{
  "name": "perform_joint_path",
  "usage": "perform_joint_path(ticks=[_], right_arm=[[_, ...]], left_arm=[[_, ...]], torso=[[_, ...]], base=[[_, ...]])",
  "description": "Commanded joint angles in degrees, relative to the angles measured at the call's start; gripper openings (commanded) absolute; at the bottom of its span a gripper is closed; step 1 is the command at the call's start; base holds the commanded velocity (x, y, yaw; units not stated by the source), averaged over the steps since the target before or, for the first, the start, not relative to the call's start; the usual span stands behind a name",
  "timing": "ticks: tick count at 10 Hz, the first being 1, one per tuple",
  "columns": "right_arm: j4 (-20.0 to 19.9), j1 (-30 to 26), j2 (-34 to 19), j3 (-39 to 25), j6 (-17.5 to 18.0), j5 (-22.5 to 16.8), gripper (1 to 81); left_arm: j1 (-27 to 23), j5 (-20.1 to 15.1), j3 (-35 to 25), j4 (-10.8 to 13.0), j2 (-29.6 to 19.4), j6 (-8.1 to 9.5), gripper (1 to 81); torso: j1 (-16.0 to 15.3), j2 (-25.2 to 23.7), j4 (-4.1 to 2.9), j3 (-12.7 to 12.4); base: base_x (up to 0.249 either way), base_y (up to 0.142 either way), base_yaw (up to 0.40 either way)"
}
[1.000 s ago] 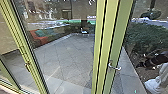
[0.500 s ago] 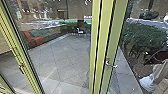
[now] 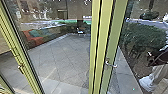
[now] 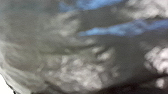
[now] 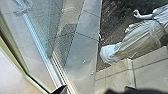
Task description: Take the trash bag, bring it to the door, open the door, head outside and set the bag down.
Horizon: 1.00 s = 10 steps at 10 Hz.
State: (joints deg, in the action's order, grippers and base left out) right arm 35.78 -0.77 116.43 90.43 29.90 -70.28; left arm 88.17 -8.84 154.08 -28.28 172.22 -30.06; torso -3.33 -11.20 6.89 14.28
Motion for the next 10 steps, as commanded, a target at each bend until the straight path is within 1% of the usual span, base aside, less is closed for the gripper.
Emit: perform_joint_path(ticks=[1, 2, 4, 5, 6, 7, 8, 9, 10], right_arm=[[13.0, -8.9, -0.2, 4.7, -6.9, -0.8, 81.1], [15.7, -8.8, -0.2, 5.9, -9.2, -0.8, 81.1], [19.1, -8.6, 0.2, 7.7, -11.3, 0.0, 81.1], [19.9, -8.7, 0.7, 9.2, -12.6, 0.5, 81.1], [20.1, -8.8, 0.8, 10.7, -13.4, 2.0, 81.1], [20.4, -8.8, 0.8, 11.4, -14.0, 2.7, 81.1], [20.6, -8.7, 0.8, 11.9, -14.1, 3.2, 81.1], [21.4, -8.7, 0.8, 12.5, -14.2, 3.7, 81.1], [22.4, -8.7, 1.0, 13.8, -14.4, 5.0, 81.1]], left_arm=[[-1.4, -5.5, -0.2, -0.4, -0.1, -0.17, 1.0], [-1.4, -5.5, -0.2, -0.4, -0.1, -0.08, 1.0], [-1.3, -5.5, -0.2, -0.5, 0.1, 0.00, 1.0], [-1.3, -5.6, -0.2, -0.5, 0.3, 0.09, 1.0], [-1.3, -5.7, -0.2, -0.5, 0.5, 0.09, 1.0], [-1.3, -5.9, -0.2, -0.5, 0.6, 0.17, 1.0], [-1.3, -5.9, -0.2, -0.5, 0.7, 0.27, 1.0], [-1.1, -6.0, -0.2, -0.5, 0.8, 0.27, 1.0], [-0.9, -5.9, -0.2, -0.5, 0.9, 0.44, 1.0]], torso=[[0.0, 0.0, 0.00, 0.0], [0.0, 0.0, 0.00, 0.0], [0.0, 0.0, 0.02, 0.0], [0.0, 0.0, 0.02, -1.3], [0.0, 0.0, 1.77, -1.7], [0.0, 0.0, 2.14, -2.1], [0.0, 0.0, 2.73, -3.0], [0.0, 0.0, 3.15, -3.6], [0.0, 0.0, 2.45, -2.7]], base=[[0.000, 0.000, 0.000], [0.000, 0.000, 0.000], [0.000, 0.000, 0.000], [0.000, 0.000, 0.000], [0.000, 0.000, 0.000], [0.000, 0.000, 0.000], [0.000, 0.000, 0.000], [0.000, 0.000, 0.000], [0.000, 0.000, 0.000]])
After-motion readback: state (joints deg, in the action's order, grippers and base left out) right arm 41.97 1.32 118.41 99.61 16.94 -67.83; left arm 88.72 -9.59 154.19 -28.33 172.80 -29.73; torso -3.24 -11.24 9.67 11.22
